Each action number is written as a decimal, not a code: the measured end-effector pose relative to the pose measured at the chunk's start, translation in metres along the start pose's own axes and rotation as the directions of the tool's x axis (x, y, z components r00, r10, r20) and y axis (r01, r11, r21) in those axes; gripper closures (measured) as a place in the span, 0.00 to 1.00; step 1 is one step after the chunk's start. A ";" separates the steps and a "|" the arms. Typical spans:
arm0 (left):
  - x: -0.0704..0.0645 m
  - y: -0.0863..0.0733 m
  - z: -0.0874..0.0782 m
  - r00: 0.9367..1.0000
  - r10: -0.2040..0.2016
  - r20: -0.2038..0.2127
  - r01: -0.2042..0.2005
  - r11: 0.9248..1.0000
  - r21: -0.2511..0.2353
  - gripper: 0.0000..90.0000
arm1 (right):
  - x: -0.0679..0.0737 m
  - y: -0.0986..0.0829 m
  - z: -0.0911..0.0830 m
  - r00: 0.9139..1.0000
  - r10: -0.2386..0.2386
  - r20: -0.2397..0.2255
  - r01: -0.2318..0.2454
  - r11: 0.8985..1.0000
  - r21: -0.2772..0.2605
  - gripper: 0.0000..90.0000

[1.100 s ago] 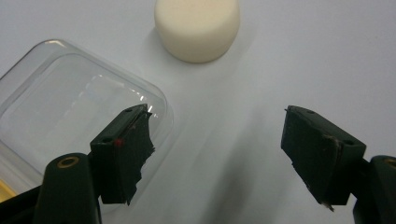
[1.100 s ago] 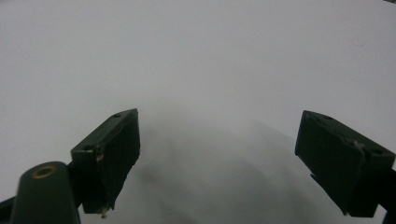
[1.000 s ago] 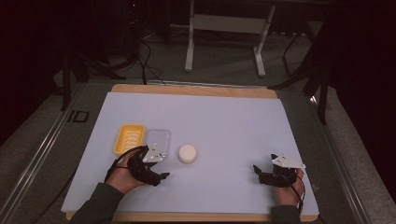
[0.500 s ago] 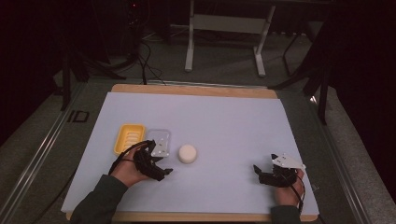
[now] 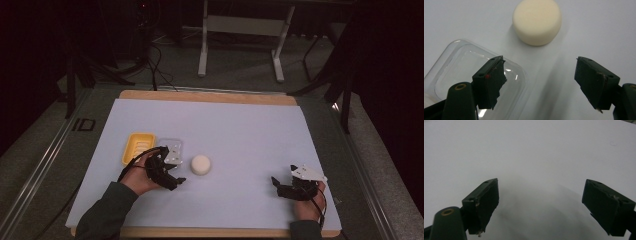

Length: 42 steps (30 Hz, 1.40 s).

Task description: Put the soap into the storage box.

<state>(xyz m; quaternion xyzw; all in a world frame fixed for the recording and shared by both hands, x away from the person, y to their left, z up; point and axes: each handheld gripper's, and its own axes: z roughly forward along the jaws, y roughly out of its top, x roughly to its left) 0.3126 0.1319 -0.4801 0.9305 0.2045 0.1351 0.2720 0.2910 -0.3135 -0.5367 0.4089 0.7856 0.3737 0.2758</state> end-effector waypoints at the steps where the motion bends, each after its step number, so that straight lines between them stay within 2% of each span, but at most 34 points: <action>1: 0.002 0.003 0.001 1.000 0.002 0.002 -0.002 1.000 0.003 0.27 | 0.000 0.000 0.000 1.000 0.000 0.000 0.000 1.000 0.000 0.16; 16: 0.007 0.013 0.007 1.000 0.013 0.023 -0.014 1.000 0.017 0.27 | 0.000 0.000 0.000 1.000 0.003 -0.001 -0.003 1.000 -0.003 0.16; 37: 0.014 0.026 0.011 0.999 0.036 0.029 -0.037 0.998 0.048 0.27 | 0.000 0.000 0.000 1.000 0.004 -0.001 -0.004 1.000 -0.005 0.16; 42: 0.015 0.030 0.014 0.999 0.038 0.035 -0.039 0.998 0.044 0.24 | 0.000 0.000 0.000 1.000 0.004 -0.001 -0.004 1.000 -0.004 0.16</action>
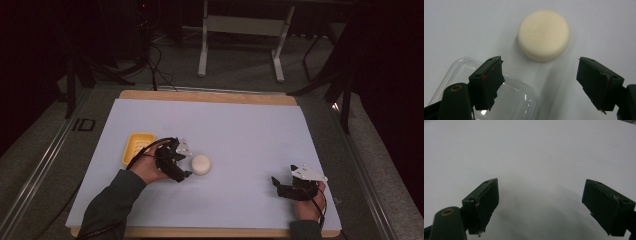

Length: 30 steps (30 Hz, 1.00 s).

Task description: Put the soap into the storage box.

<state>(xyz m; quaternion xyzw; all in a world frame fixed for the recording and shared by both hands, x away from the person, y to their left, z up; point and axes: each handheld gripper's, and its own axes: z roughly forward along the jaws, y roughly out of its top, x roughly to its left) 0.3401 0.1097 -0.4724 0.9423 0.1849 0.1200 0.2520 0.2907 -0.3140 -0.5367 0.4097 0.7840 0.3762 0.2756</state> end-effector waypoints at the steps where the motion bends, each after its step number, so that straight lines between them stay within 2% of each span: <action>1: 0.000 0.001 0.001 1.000 0.000 0.003 0.000 1.000 0.001 0.23 | 0.000 0.000 0.000 1.000 0.000 0.000 0.000 1.000 0.000 0.16; 10: 0.002 0.007 0.005 1.000 0.014 0.018 -0.014 1.000 0.021 0.21 | 0.000 0.000 0.000 1.000 0.001 -0.001 -0.001 1.000 -0.002 0.16; 27: 0.006 0.015 0.016 0.998 0.011 0.064 -0.015 0.998 0.059 0.19 | 0.000 0.000 0.000 1.000 0.001 -0.002 -0.001 1.000 -0.002 0.16; 30: 0.006 0.016 0.018 0.998 0.012 0.059 -0.016 0.998 0.066 0.17 | 0.000 0.000 0.000 1.000 -0.002 -0.002 0.002 1.000 -0.001 0.16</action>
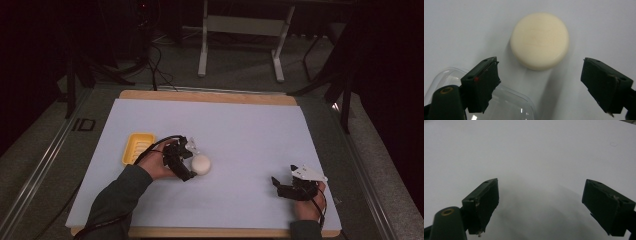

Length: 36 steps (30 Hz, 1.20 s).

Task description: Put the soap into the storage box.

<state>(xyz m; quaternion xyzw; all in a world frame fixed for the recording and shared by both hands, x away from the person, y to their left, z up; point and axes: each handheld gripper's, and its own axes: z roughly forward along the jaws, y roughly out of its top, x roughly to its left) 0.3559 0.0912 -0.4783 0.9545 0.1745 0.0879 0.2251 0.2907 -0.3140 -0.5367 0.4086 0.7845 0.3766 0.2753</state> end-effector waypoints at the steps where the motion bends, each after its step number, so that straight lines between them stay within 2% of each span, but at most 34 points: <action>1: 0.000 0.001 0.000 1.000 -0.001 0.005 0.001 1.000 0.002 0.17 | 0.000 0.000 0.000 1.000 0.001 0.000 -0.001 1.000 0.000 0.16; 6: 0.001 0.003 0.003 1.000 0.005 0.012 -0.005 1.000 0.010 0.15 | 0.000 0.000 0.000 1.000 0.001 0.000 -0.001 1.000 -0.001 0.16; 16: 0.003 0.007 0.014 0.997 0.004 0.072 -0.007 0.999 0.038 0.09 | 0.000 0.000 0.000 1.000 0.001 0.000 -0.001 1.000 -0.002 0.16; 18: 0.004 0.008 0.016 0.998 0.000 0.063 -0.003 0.999 0.047 0.07 | 0.000 0.000 0.000 1.000 0.001 0.000 -0.001 1.000 -0.002 0.16; 19: 0.004 0.008 0.017 0.998 -0.003 0.059 0.000 0.998 0.056 0.02 | 0.000 0.000 0.000 1.000 0.001 0.000 -0.001 1.000 -0.002 0.16; 21: 0.005 0.008 0.018 0.997 -0.011 0.074 0.007 0.999 0.053 0.02 | 0.000 0.000 0.000 1.000 0.001 0.000 -0.001 1.000 -0.002 0.16; 27: 0.008 0.011 0.024 0.997 -0.028 0.074 0.023 0.997 0.068 0.02 | 0.000 0.000 0.000 1.000 0.001 0.000 -0.001 1.000 -0.002 0.16; 36: 0.009 0.016 0.032 0.997 -0.017 0.071 0.008 0.994 0.113 0.02 | 0.000 0.000 0.000 1.000 0.002 0.000 -0.002 1.000 -0.003 0.16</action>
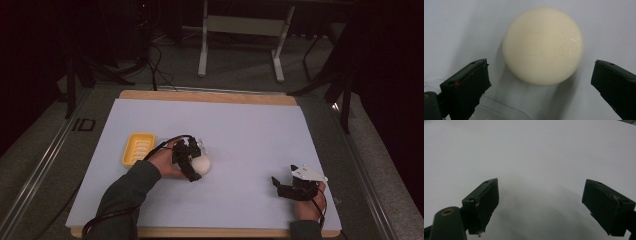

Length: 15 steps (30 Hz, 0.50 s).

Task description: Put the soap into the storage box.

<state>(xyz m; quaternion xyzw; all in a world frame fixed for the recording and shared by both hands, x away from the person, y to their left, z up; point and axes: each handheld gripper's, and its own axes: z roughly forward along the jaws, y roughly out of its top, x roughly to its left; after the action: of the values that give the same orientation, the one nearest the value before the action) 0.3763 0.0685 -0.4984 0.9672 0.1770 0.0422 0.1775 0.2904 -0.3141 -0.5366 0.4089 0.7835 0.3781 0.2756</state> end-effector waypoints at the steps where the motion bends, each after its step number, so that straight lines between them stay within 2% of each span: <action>1: 0.000 0.002 0.000 1.000 0.014 0.004 -0.014 1.000 0.003 0.03 | 0.000 0.000 0.000 1.000 0.000 0.000 0.000 1.000 0.000 0.16; 7: -0.001 0.007 0.001 1.000 0.022 0.007 -0.022 1.000 0.017 0.06 | 0.000 0.000 0.000 1.000 -0.001 0.000 0.001 1.000 0.001 0.15; 15: -0.001 0.018 0.008 0.999 0.037 0.016 -0.038 0.997 0.067 0.08 | 0.000 0.000 0.000 1.000 0.001 -0.001 -0.001 1.000 -0.001 0.16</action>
<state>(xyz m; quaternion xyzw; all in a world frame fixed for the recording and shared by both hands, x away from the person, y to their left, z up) 0.3820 0.0495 -0.4991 0.9760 0.1588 0.0324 0.1456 0.2904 -0.3142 -0.5366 0.4089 0.7833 0.3787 0.2755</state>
